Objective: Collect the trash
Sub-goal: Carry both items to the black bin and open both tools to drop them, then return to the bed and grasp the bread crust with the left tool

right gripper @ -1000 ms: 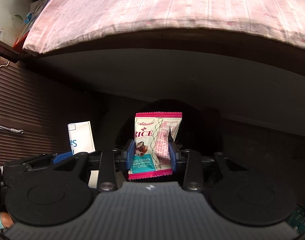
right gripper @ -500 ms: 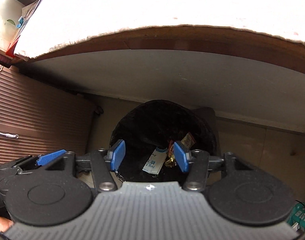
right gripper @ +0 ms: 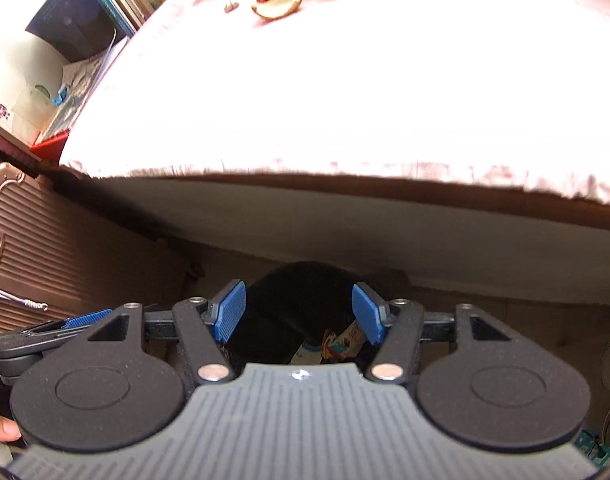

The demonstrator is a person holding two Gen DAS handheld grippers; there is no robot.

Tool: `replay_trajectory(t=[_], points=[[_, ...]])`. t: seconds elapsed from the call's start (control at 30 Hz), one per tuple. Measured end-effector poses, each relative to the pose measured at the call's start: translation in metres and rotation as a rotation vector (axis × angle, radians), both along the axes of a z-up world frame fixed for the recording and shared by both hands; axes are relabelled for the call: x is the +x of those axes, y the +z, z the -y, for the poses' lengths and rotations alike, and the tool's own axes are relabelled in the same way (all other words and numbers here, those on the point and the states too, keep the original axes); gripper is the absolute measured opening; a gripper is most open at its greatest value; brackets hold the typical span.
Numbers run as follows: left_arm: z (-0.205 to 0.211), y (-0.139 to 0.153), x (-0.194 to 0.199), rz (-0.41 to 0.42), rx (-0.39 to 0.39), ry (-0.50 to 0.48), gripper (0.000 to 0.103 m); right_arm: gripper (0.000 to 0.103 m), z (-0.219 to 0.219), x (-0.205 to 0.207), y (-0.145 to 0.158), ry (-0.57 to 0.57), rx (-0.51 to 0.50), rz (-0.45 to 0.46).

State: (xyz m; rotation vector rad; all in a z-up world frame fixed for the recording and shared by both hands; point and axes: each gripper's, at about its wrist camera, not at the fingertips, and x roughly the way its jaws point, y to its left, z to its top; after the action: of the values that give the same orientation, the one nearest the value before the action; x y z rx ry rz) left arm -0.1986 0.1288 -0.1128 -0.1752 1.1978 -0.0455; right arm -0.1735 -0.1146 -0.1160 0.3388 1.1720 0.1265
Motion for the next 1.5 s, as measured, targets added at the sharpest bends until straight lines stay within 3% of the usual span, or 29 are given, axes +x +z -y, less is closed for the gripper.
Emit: replay_trajectory(t=[0.1,0.37,0.47,0.67,0.93,1.07,1.23,1.5], points=[[-0.003,0.022,0.006,0.054,-0.025,0.0,0.076,0.072,0.009,0.003,0.033,-0.031,-0.022,0.067],[0.014,0.092,0.042,0.295,-0.065,-0.038,0.077,0.077,0.046,0.024,0.121,-0.107,-0.121,0.299],[0.026,0.114,0.06,0.336,-0.063,-0.05,0.077,0.078,0.056,0.039,0.14,-0.123,-0.169,0.357],[0.053,0.127,0.093,0.377,-0.033,-0.061,0.081,0.086,0.072,0.075,0.148,-0.117,-0.218,0.415],[0.098,0.11,0.158,0.366,0.014,0.004,0.085,0.088,0.11,0.153,0.118,-0.1,-0.13,0.352],[0.123,0.085,0.205,0.33,0.026,0.037,0.086,0.091,0.139,0.196,0.1,-0.12,-0.049,0.295],[0.153,0.042,0.261,0.275,0.061,0.069,0.086,0.103,0.173,0.25,0.078,-0.141,0.023,0.207],[0.178,-0.012,0.319,0.217,0.149,0.046,0.086,0.103,0.176,0.343,0.039,-0.157,0.106,0.043]])
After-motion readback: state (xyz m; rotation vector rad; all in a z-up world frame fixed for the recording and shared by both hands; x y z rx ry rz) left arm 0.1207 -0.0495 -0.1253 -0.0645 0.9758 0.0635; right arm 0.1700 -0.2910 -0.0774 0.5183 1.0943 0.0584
